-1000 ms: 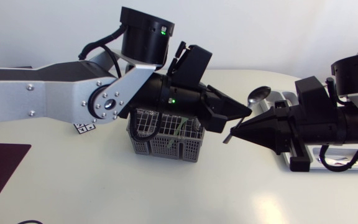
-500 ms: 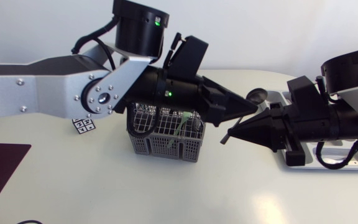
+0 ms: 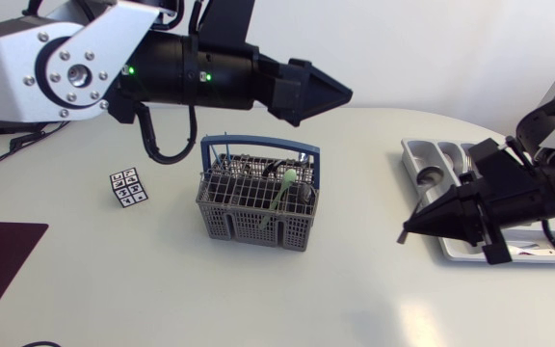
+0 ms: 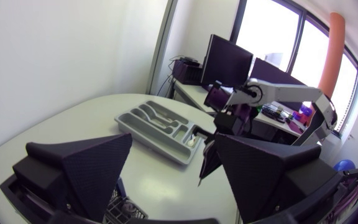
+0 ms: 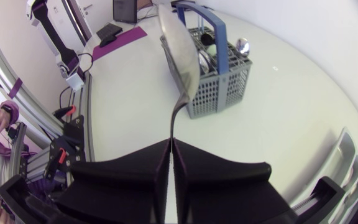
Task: Transfer all utensils from the basket to the drawer tray.
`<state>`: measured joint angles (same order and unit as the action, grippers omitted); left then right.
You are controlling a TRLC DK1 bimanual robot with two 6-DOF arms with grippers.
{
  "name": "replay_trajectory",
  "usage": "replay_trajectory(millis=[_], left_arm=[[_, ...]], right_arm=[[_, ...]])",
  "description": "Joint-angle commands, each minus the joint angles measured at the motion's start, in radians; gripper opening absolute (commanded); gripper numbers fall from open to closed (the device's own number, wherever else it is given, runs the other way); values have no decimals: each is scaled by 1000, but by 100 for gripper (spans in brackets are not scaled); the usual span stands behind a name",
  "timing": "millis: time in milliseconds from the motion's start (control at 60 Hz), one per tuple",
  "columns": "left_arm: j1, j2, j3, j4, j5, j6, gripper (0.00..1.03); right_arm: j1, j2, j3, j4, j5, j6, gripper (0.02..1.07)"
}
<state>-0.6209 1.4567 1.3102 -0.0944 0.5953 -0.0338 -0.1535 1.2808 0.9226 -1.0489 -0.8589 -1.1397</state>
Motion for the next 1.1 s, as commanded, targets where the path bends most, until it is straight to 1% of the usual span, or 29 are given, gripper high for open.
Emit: replay_trajectory(millis=[0, 50, 183, 283, 417, 467, 533, 617, 667, 733, 783, 817, 983, 1083], left_arm=[[7, -21, 12, -61, -31, 84, 95], [0, -22, 1, -107, -66, 143, 95], [-5, -19, -40, -139, -140, 204, 97], [-2, -13, -49, -171, -150, 222, 97], [-8, -10, -78, -174, -166, 236, 97], [-14, -7, -91, -174, -184, 242, 97], [-20, -2, -101, -174, -189, 249, 97], [-30, 4, -109, -174, -198, 249, 97], [-39, 7, -111, -177, -210, 250, 97], [-48, 11, -114, -183, -219, 258, 97], [-59, 13, -117, -186, -239, 265, 97], [-63, 14, -118, -191, -249, 272, 97], [-63, 17, -112, -225, -267, 291, 97], [-63, 17, -114, -240, -269, 296, 97]], right_arm=[[-109, 78, 64, -91, 46, -246, 8], [-182, 120, 94, -122, 86, -339, 8], [-327, 232, 176, -169, 195, -517, 8], [-408, 299, 217, -148, 305, -621, 8], [-485, 374, 257, -56, 446, -701, 8], [-506, 399, 262, 3, 505, -721, 8], [-540, 420, 271, 59, 544, -764, 8], [-558, 451, 265, 161, 612, -785, 8], [-574, 469, 271, 185, 641, -816, 8], [-586, 500, 259, 280, 690, -830, 8], [-595, 523, 236, 385, 741, -844, 8], [-604, 529, 217, 428, 753, -873, 8], [-618, 563, 199, 520, 798, -904, 8], [-621, 572, 180, 543, 833, -927, 8]])
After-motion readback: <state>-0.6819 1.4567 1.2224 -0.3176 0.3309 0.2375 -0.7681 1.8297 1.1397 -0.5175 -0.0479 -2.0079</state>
